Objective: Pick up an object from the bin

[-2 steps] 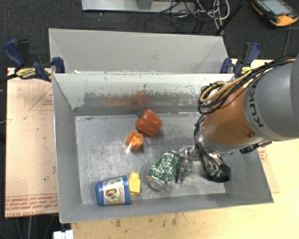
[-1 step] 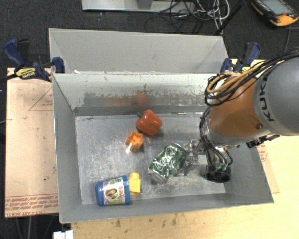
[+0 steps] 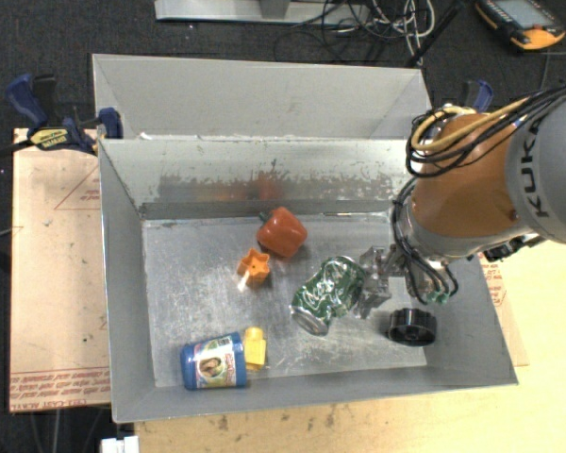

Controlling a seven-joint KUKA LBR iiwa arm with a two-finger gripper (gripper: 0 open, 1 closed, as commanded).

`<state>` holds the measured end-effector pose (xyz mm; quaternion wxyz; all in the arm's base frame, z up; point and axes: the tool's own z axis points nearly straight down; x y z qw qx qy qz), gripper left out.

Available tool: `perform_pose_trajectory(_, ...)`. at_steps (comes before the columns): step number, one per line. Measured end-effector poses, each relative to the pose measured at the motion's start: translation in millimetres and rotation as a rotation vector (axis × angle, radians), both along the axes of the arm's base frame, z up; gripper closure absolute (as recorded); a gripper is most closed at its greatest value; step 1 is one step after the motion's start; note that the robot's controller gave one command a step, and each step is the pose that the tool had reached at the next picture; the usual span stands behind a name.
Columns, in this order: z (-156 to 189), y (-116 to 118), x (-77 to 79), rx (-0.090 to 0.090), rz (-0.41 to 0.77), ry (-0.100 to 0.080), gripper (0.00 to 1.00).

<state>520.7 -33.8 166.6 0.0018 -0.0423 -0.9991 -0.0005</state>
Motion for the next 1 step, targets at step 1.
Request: perform_pose_trajectory(1, 52.3, 6.8, 0.6, -0.001, 0.027, -0.001, 1.00)
